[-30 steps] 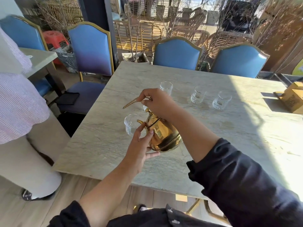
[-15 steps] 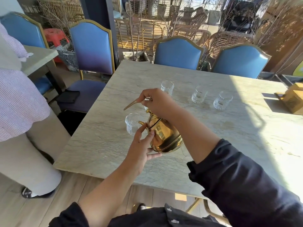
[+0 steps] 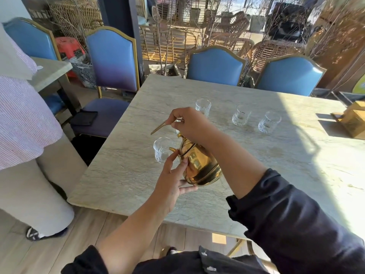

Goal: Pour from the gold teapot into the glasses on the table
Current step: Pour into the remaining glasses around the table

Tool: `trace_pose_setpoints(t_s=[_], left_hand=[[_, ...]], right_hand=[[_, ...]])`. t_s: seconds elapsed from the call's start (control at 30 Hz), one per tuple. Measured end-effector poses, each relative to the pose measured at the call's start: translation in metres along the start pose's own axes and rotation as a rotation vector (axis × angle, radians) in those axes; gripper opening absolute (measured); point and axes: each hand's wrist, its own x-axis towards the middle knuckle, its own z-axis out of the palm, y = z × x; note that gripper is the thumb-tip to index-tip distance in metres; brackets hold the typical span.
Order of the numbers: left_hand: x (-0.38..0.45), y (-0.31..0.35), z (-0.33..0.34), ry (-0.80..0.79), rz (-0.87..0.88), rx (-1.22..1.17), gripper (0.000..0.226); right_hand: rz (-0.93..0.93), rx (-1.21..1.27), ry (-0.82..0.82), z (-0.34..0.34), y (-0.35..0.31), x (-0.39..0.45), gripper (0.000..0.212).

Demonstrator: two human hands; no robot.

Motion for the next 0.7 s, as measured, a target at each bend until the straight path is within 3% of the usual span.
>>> trace_pose_setpoints(t_s=[0.37, 0.53, 0.7], left_hand=[[-0.0059, 0.0004, -0.0022, -0.014, -0.004, -0.017, 0.044], [-0.0091, 0.0028, -0.0012, -0.024, -0.006, -0.021, 0.066], [-0.0097, 0.0039, -0.0001, -0.027, -0.011, -0.037, 0.068]], right_hand=[[0.020, -0.006, -0.017, 0.0019, -0.0051, -0.0018, 0.016], [0.000, 0.003, -0.012, 0.0012, -0.0078, -0.0028, 0.016], [-0.002, -0.007, -0.013, -0.0001, -0.0096, -0.0016, 0.017]])
